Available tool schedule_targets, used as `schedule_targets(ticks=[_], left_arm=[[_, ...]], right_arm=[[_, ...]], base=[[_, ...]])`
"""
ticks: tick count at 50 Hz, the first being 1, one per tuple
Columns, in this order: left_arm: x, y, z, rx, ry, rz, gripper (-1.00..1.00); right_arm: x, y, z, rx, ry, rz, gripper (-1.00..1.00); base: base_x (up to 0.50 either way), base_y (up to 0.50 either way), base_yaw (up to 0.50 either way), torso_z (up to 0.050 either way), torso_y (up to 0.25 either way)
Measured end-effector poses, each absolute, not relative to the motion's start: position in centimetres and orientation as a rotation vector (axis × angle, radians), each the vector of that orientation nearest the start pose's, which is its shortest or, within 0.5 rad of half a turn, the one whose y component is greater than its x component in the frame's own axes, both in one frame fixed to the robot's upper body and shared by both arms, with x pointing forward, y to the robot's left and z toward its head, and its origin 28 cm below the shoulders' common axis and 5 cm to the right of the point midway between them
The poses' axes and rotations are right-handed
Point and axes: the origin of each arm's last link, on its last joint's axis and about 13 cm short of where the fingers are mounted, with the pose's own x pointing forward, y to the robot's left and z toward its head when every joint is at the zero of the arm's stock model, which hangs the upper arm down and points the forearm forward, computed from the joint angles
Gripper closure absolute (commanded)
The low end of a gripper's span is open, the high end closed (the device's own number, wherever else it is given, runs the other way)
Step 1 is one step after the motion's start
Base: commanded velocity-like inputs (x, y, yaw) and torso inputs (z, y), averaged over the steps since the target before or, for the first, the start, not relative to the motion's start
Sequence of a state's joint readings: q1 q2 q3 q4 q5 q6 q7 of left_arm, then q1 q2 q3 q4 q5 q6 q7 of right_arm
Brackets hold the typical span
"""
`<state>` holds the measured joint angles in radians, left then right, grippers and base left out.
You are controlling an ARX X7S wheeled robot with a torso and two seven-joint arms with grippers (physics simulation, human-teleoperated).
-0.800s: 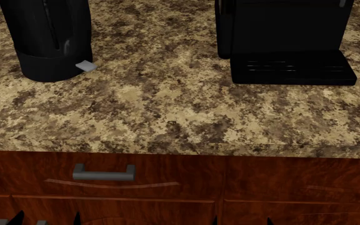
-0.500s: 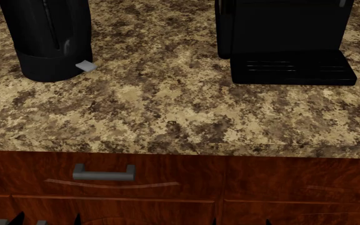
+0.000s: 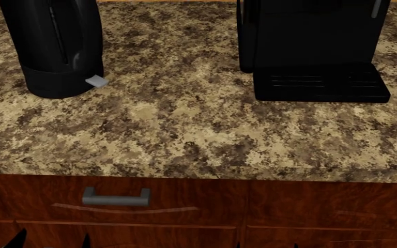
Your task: Press the button to open the lid of the electric kettle.
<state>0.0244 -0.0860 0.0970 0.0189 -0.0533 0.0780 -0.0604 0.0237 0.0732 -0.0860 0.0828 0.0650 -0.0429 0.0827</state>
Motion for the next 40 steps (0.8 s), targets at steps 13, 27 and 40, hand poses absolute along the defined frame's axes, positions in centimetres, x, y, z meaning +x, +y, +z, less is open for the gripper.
schedule_targets(ticks=[13,27,40], left_arm=[[20.46,20.59,1.53,0.039,-0.075,-0.053,-1.0],[20.4,20.54,1.47,0.048,-0.075,-0.059,-1.0],[20.45,20.69,1.8,0.028,-0.074,-0.043,-1.0]], right_arm=[[21.11,-9.7,0.92,-0.019,0.021,-0.002,-1.0],[21.14,-9.7,0.83,-0.027,0.024,0.001,-1.0],[21.15,-9.76,0.84,-0.019,0.026,-0.007,-1.0]], base=[[0.0,0.0,0.0,0.05,0.0],[0.0,0.0,0.0,0.05,0.0],[0.0,0.0,0.0,0.023,0.0]])
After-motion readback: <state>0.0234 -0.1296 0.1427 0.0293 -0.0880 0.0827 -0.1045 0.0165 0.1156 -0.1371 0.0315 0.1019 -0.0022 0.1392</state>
